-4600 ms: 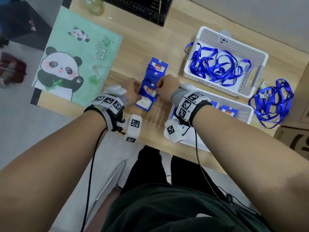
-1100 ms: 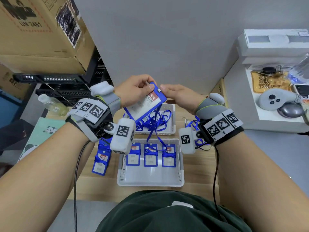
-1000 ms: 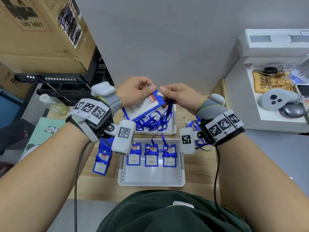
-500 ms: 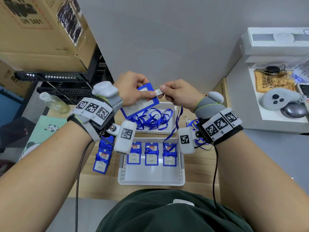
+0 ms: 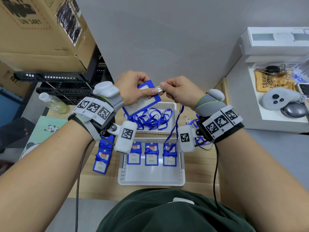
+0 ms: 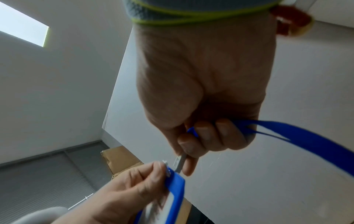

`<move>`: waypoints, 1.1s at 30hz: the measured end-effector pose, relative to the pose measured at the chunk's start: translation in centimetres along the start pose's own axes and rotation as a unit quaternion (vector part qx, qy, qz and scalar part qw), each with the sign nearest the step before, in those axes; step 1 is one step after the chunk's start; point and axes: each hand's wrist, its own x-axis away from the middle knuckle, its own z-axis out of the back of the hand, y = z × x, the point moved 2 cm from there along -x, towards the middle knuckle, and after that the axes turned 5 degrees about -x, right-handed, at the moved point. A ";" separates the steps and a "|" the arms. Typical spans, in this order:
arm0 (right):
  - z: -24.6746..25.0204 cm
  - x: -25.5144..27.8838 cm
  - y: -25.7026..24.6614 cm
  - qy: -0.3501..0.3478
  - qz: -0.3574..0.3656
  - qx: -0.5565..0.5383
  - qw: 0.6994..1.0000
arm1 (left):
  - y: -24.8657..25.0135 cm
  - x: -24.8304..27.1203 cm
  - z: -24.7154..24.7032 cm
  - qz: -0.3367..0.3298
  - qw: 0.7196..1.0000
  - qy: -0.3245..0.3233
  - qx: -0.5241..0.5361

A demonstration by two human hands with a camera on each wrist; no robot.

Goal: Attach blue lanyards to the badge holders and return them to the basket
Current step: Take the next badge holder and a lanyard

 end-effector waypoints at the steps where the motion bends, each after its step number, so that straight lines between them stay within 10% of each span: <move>1: 0.0 0.0 -0.1 0.006 0.004 0.015 1.000 | 0.0 0.0 -0.1 0.009 1.000 0.000 0.008; 20: 4.4 0.3 -1.0 0.130 0.024 0.161 0.978 | -1.9 0.0 -1.2 0.062 0.998 -0.007 0.012; 33: 9.7 1.8 0.9 0.226 0.010 0.074 0.971 | -3.5 -1.1 -4.3 0.074 0.996 -0.046 -0.026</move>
